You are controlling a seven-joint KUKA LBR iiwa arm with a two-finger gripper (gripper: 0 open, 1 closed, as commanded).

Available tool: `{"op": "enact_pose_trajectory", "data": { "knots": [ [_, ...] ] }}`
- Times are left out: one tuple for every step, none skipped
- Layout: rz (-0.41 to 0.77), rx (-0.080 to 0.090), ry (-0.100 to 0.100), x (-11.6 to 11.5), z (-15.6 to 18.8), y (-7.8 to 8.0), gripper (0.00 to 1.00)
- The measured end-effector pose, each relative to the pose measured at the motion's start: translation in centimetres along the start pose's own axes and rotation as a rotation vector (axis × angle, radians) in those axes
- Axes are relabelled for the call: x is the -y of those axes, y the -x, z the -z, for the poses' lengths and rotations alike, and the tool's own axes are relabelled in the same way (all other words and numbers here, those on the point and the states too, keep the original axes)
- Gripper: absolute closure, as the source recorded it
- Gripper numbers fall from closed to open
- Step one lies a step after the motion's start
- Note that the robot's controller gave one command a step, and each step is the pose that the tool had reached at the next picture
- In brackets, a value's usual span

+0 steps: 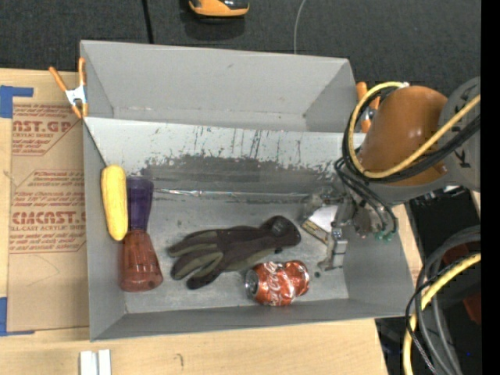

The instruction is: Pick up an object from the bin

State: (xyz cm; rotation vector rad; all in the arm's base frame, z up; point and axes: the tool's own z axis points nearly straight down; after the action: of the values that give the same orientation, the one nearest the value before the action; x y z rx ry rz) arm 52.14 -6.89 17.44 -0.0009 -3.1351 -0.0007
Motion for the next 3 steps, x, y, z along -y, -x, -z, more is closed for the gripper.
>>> {"op": "enact_pose_trajectory", "data": {
  "knots": [
    [0.001, 0.008, -0.001, 0.0, 0.4, 0.2, 0.00],
    [-0.060, 0.014, 0.000, -1.8, -4.5, 0.4, 0.00],
    [0.064, 0.008, 0.000, -5.4, -6.5, 2.5, 1.00]
  ]
}}
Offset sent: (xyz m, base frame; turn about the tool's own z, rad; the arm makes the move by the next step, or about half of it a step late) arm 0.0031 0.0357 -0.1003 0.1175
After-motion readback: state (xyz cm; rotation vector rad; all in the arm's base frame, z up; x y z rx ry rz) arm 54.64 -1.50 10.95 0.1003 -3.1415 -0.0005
